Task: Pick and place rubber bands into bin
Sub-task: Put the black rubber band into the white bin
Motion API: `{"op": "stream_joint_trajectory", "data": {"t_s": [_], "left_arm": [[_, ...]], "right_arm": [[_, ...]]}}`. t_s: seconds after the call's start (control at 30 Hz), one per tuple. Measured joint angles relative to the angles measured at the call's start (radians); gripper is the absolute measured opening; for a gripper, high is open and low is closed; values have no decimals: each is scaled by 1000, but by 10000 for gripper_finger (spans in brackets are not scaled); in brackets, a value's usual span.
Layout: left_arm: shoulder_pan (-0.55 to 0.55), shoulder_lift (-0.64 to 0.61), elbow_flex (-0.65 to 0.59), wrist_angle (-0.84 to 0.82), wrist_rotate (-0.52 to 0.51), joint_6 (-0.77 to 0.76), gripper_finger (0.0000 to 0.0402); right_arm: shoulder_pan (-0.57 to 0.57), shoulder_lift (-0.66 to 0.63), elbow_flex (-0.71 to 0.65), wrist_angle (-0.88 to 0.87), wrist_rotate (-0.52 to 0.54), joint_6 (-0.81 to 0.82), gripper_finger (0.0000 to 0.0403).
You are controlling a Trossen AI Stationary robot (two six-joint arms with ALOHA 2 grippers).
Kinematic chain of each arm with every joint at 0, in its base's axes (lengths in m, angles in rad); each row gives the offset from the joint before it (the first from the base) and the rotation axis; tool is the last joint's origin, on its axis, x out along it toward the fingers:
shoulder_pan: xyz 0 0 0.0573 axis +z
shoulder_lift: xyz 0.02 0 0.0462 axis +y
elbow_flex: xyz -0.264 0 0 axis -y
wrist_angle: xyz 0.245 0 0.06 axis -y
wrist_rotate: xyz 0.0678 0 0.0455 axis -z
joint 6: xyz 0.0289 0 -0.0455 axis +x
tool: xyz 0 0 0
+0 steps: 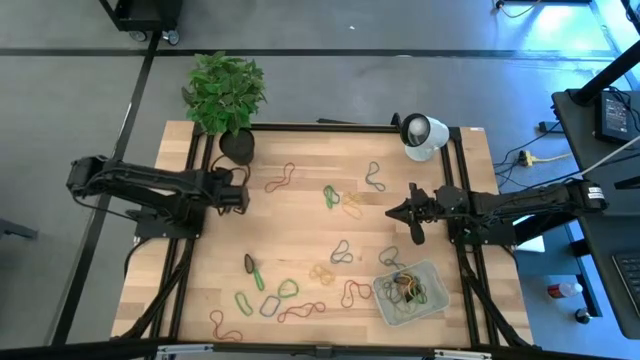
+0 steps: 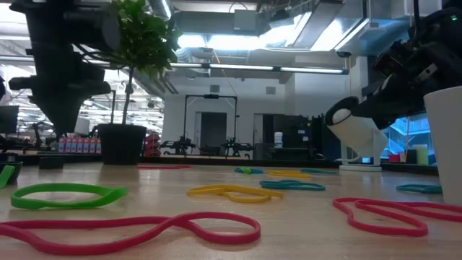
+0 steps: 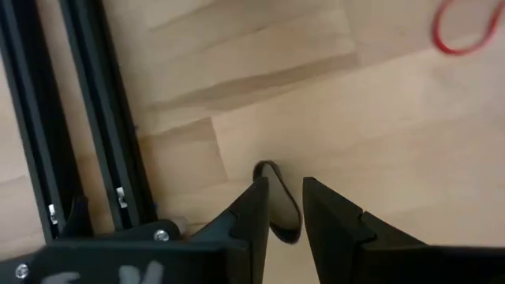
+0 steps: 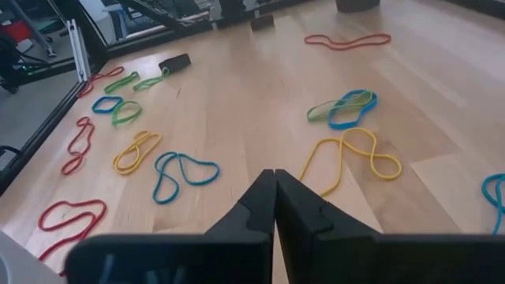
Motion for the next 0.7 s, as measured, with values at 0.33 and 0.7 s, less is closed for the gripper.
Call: {"op": "stream_joint_trajectory", "data": {"t_s": [0.33, 0.7], "left_arm": [[88, 116, 0, 4, 18, -11, 75], [120, 320, -1, 85, 93, 28, 75]], "right_arm": [[0, 0, 0, 0, 0, -2, 14], [0, 0, 0, 0, 0, 1, 14]]}}
